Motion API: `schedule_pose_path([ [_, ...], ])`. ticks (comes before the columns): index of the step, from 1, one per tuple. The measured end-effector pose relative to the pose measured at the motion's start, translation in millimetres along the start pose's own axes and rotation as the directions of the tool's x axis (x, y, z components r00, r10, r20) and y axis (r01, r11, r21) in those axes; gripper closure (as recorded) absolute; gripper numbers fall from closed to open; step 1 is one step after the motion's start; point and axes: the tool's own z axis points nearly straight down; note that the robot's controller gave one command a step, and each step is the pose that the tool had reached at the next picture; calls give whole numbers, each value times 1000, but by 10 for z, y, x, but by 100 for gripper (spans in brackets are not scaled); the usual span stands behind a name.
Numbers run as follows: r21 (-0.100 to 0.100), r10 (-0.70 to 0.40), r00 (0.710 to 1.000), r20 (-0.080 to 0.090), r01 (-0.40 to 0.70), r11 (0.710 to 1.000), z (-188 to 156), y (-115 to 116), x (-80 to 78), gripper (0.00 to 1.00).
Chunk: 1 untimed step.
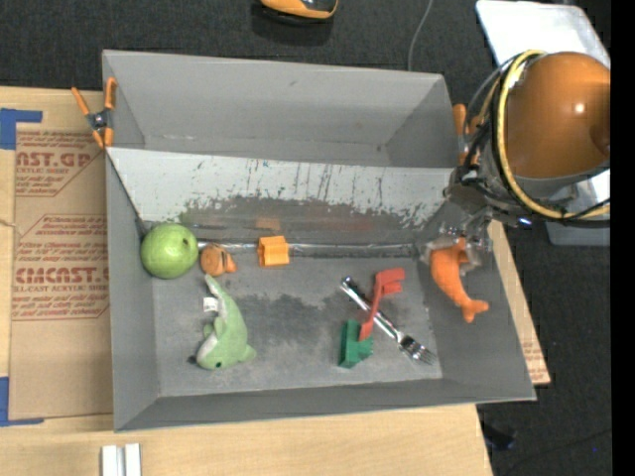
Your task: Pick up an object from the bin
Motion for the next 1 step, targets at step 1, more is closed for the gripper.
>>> schedule_pose_path([
  [1,-2,-334,942,3,334,942,259,54,-80,100],
])
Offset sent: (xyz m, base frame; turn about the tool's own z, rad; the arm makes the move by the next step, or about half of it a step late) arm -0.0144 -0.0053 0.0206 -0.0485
